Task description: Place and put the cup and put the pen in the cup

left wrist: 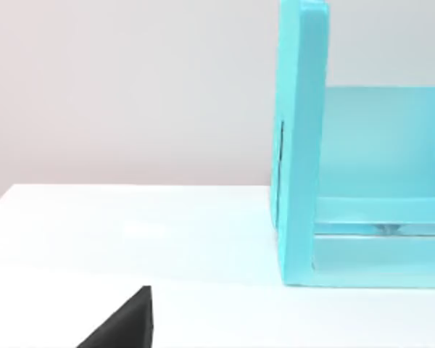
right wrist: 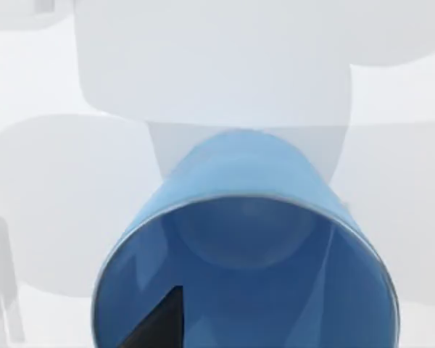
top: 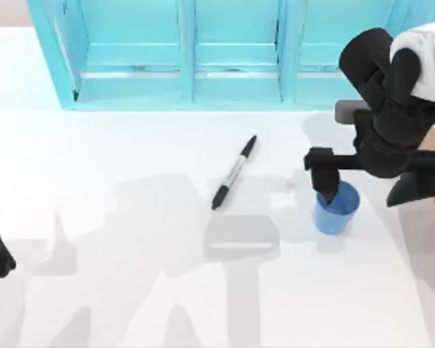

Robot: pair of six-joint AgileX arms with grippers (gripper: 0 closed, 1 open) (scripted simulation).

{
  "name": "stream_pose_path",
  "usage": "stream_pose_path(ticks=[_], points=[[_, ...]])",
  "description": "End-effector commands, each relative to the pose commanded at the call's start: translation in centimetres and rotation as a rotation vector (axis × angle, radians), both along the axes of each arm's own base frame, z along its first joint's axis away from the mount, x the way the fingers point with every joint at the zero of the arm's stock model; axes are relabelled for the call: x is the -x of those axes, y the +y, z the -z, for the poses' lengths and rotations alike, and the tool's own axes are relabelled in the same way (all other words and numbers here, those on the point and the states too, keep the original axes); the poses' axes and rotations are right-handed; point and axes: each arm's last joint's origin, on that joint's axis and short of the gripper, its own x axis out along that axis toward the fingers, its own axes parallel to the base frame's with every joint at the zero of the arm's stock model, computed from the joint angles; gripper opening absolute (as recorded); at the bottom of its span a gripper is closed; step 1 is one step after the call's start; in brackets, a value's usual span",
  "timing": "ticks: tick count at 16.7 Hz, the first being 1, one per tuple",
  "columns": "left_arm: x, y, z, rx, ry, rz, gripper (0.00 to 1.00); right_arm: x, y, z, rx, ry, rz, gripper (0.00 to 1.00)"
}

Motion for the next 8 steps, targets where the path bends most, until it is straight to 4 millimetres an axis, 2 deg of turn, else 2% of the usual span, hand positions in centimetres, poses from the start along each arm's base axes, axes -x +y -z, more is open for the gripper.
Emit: stream_pose_path(ticks=[8], points=[[0.0,0.0,0.0,0.0,0.0,0.0,1.0,-0.16,-0.03,-0.32,0.0,0.001,0.004,1.0]])
